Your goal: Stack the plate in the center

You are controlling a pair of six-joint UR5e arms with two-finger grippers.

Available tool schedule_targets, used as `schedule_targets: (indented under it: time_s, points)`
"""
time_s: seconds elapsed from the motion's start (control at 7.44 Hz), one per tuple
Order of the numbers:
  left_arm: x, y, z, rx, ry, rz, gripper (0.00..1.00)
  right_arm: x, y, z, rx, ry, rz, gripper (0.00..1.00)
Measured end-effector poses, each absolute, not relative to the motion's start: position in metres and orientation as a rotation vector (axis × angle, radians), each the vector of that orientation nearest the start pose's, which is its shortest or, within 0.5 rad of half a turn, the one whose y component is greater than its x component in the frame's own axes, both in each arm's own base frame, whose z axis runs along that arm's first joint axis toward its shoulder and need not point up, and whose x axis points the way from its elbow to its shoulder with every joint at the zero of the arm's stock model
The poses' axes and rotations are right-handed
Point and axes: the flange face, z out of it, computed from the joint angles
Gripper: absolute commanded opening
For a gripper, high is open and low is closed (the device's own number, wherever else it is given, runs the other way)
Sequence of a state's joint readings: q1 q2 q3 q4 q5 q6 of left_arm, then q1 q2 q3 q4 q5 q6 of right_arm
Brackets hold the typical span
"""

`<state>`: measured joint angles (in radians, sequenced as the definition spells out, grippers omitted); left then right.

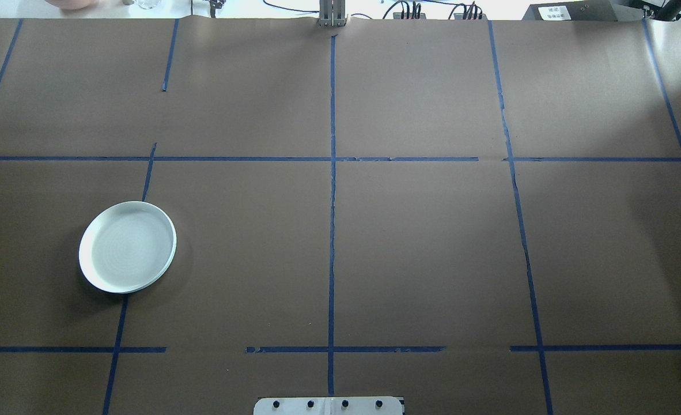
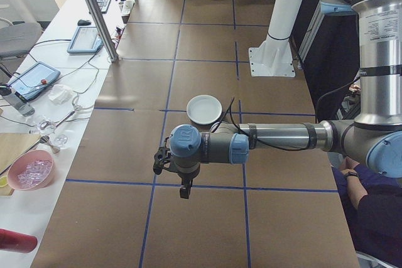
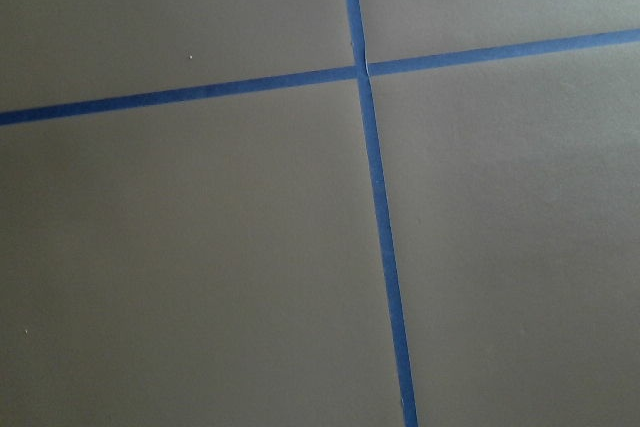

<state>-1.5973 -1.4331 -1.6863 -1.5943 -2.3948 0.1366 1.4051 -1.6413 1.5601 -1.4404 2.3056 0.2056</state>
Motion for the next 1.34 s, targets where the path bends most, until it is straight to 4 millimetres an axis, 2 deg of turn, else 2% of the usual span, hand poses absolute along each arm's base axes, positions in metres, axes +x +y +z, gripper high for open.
schedule_targets:
  time_s: [0.81,1.34]
  points:
    - [-0.0721,-0.432,0.6573,0.033,0.824,0.085,1.0,-0.0109,-0.4688,0.6872,-0.089,-0.731,0.02,1.0]
    - [-0.0798,-0.4317,0.6494,0.03,0.82,0.065,1.0,-0.0109,-0.4688,0.6872,-0.089,-0.731,0.02,1.0]
